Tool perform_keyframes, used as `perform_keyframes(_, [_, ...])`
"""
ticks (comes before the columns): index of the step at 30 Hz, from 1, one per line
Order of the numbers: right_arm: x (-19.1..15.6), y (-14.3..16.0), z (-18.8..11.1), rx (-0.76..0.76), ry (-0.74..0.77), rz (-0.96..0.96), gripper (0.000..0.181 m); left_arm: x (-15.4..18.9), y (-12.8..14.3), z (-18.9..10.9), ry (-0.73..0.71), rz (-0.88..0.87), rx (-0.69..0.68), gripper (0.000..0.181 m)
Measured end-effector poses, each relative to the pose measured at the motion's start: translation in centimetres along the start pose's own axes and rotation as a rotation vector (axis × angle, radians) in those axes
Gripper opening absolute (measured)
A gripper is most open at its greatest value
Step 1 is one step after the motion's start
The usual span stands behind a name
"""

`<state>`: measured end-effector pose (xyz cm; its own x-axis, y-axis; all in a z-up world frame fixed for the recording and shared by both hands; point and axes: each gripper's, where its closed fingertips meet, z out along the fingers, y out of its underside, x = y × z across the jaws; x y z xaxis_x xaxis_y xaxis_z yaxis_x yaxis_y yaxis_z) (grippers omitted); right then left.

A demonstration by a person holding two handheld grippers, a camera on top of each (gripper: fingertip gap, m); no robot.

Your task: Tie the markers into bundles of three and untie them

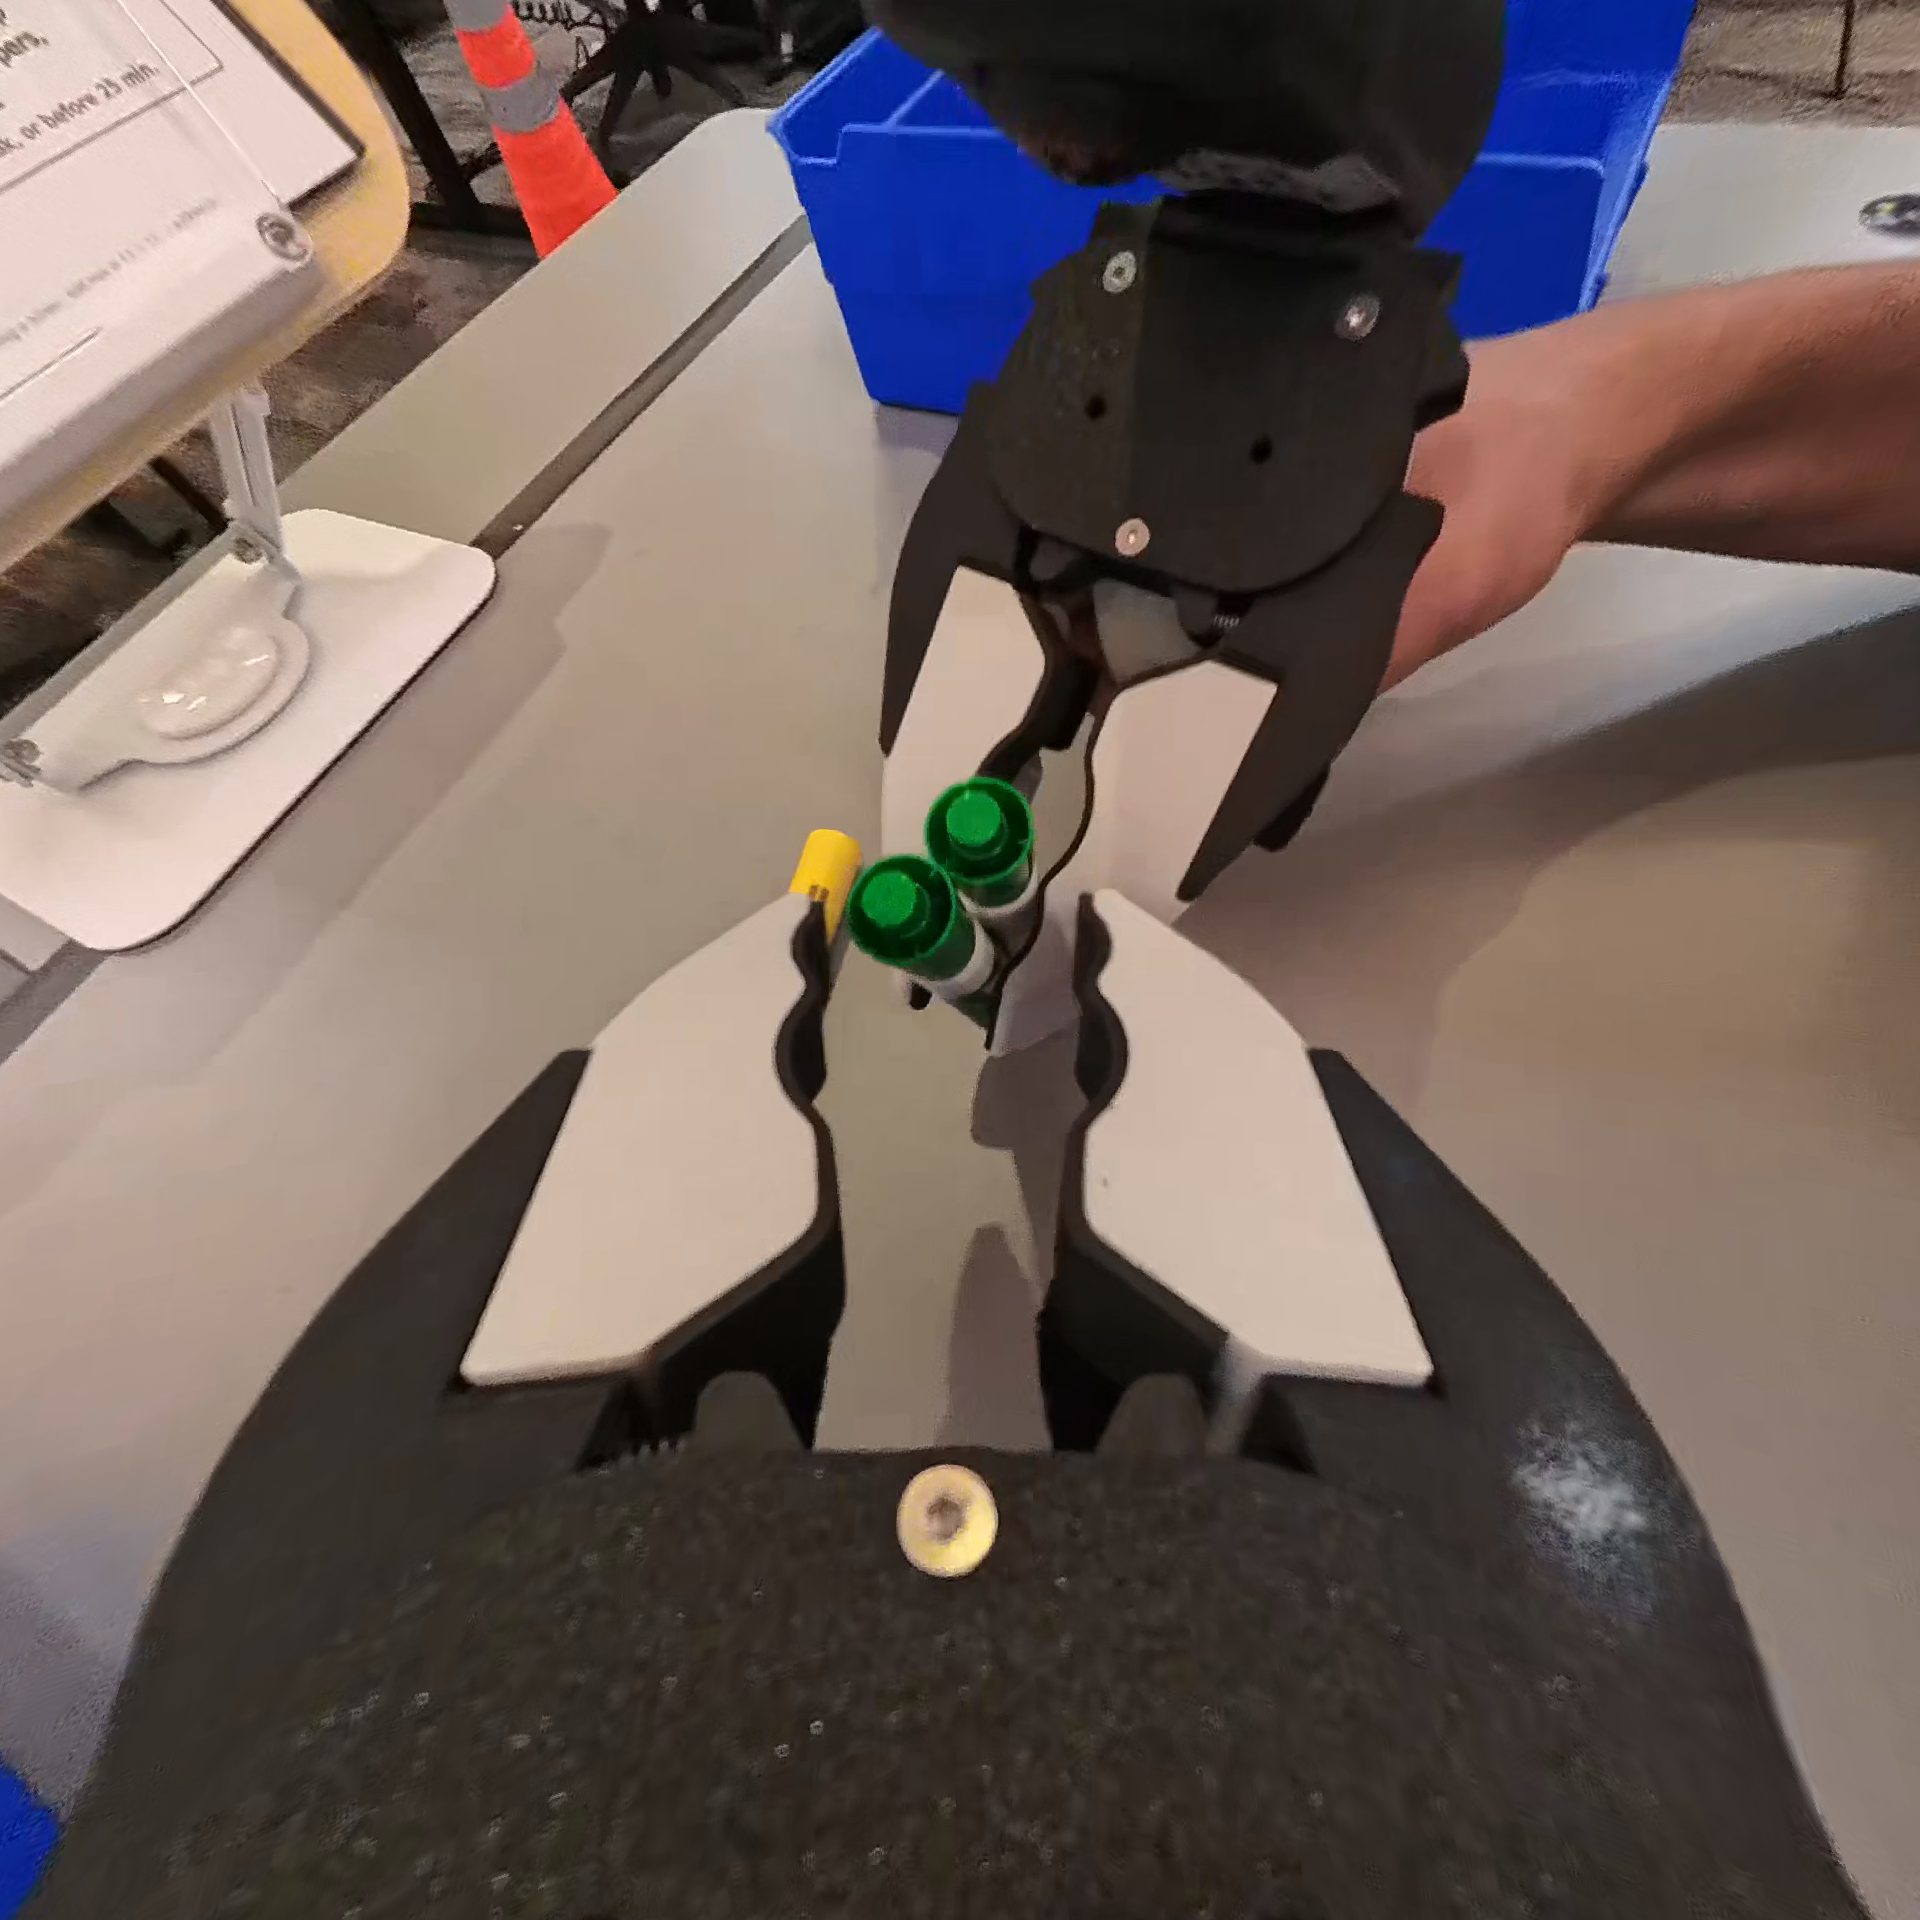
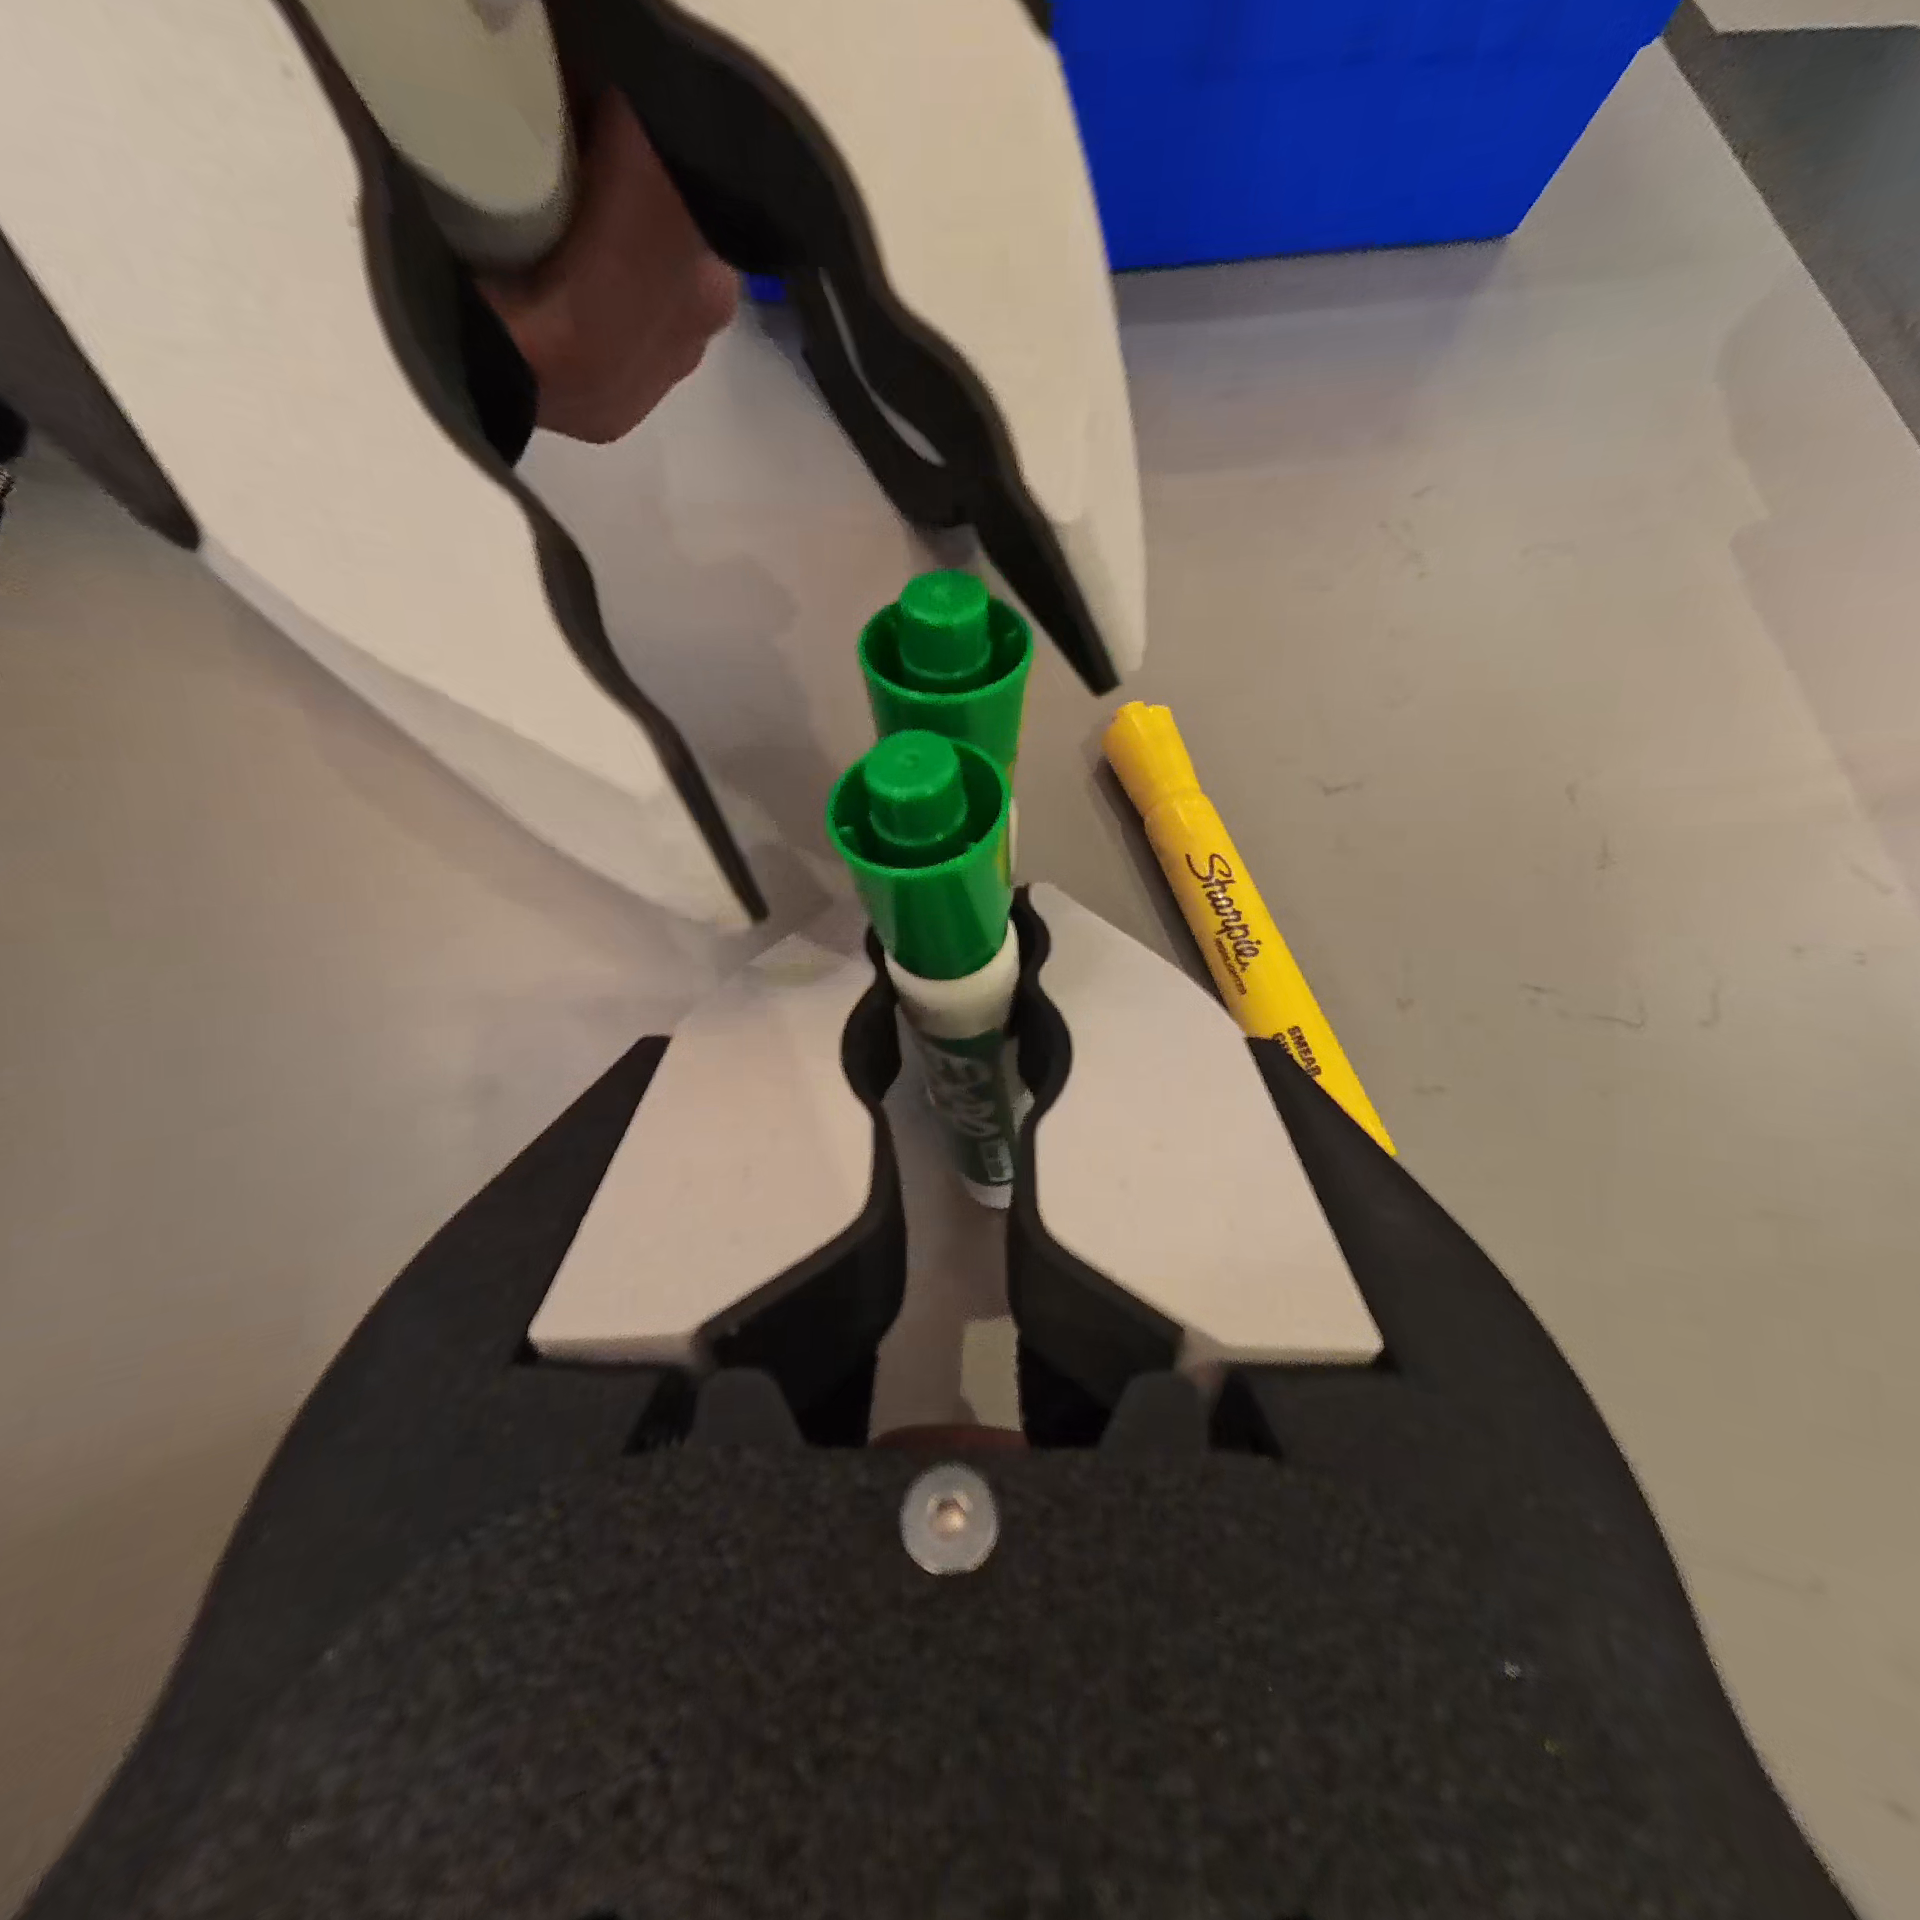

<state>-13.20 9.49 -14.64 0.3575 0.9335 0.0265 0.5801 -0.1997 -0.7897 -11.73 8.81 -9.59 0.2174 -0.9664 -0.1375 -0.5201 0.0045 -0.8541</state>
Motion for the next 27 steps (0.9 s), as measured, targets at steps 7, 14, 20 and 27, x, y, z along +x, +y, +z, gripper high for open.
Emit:
perform_keyframes(7, [-0.3,-0.2,0.4,-0.009,0.017,-0.047,0.019,0.3,-0.1,1.2,0.085,0.013,-0.048,0.029])
perform_keyframes(14, [-0.4,0.8,0.8,-0.023,-0.001,-0.033,0.019,0.5,1.8,0.6,0.136,0.077,-0.163,0.019])
perform_keyframes(20, [-0.2,2.3,0.3,-0.158,0.000,-0.077,0.019,0.6,2.5,-0.3,0.156,0.091,-0.138,0.019])
perform_keyframes(27, [-0.5,3.9,-1.5,-0.388,0.000,-0.199,0.019,1.4,3.0,-0.1,0.208,0.051,-0.103,0.020])
